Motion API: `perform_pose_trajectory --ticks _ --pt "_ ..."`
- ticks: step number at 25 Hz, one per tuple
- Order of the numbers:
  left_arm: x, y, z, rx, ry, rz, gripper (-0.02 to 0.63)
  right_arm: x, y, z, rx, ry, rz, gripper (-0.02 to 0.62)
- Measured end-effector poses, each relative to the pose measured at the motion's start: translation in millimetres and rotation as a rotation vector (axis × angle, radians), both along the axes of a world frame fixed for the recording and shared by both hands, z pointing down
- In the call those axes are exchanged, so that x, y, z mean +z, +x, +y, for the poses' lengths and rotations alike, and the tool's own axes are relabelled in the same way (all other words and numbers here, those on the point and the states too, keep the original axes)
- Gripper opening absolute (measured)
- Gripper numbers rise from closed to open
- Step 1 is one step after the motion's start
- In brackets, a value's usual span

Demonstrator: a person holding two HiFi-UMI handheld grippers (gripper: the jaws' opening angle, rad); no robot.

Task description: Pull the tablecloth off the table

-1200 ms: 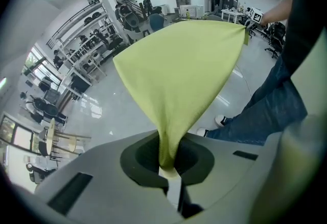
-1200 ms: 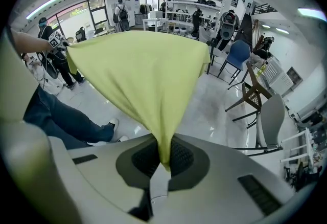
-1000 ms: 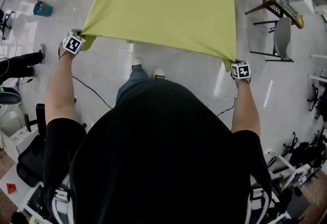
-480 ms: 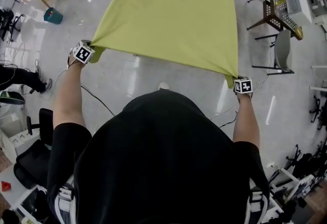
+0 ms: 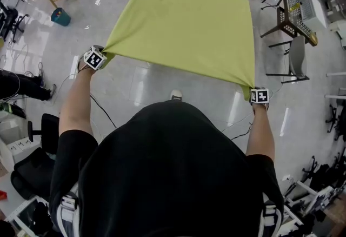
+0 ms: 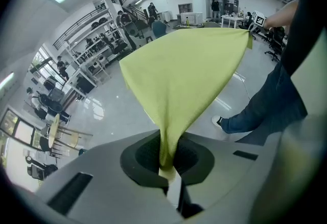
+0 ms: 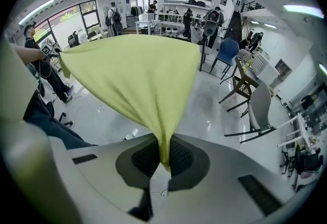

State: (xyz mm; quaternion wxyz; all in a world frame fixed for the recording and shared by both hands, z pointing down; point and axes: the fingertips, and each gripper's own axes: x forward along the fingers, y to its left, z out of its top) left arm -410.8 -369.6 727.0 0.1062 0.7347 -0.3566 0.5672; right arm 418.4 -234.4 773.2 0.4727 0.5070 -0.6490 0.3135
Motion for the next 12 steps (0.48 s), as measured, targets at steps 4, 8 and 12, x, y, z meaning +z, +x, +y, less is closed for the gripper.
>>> perform_pose_trajectory --ticks 4,8,12 --pt "-7 -5 21 0.020 0.015 0.016 0.025 -13 -6 21 0.031 0.017 0.000 0.021" --pt "-13 -15 42 0.025 0.021 0.023 0.025 -21 -16 43 0.044 0.027 0.009 0.021" --pt "-11 -26 67 0.027 0.024 0.031 0.023 -26 -25 74 0.073 0.032 0.015 0.021"
